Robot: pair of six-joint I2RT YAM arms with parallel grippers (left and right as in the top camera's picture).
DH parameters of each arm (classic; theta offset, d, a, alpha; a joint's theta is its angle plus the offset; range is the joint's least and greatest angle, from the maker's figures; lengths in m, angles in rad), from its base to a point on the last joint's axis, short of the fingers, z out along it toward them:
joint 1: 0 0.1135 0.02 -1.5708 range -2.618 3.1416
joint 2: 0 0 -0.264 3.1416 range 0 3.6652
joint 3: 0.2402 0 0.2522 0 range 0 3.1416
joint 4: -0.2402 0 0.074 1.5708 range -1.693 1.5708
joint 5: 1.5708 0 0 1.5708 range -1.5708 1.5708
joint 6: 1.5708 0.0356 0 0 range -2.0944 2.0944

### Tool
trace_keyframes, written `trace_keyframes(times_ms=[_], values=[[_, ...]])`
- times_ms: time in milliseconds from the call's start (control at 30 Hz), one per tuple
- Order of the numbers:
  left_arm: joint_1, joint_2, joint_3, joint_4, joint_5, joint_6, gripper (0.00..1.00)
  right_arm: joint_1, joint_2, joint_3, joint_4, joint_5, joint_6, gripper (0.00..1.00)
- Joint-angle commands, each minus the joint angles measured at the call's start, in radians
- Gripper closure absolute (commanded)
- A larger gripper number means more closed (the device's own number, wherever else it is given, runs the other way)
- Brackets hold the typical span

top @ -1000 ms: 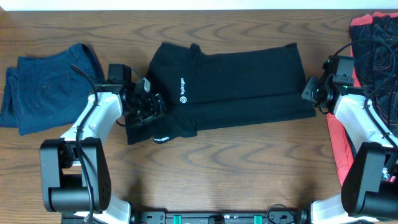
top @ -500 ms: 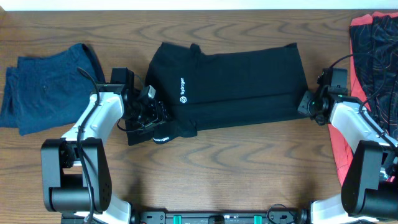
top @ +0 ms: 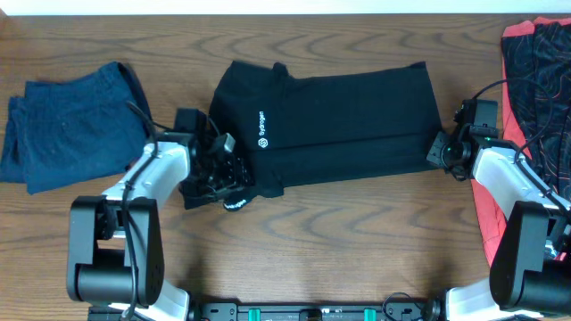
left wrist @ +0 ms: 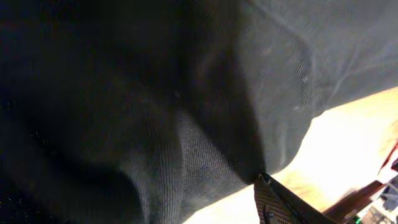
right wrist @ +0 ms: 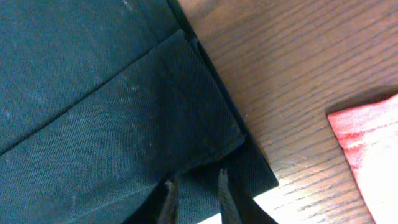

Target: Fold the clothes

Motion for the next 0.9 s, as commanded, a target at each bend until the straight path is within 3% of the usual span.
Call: trace_keyframes(times_ms=[0,467,733,867], values=[[-0.014,0.001,-0.005,0.008,-0.011,0.012,0.42,0.007,0.006,-0.016,0.0,0.003,0.006,0.82],[-0.011,-0.014,0.02,0.013,0.083,0.013,0.75,0.007,0.006,-0.042,0.036,0.004,0.005,0.83],[0.018,-0.084,0.049,0.116,0.102,0.009,0.78,0.006,0.006,-0.053,0.032,0.004,0.005,0.83],[0.039,-0.103,0.049,0.236,0.101,-0.066,0.78,0.006,0.006,-0.054,0.032,0.004,0.006,0.83]])
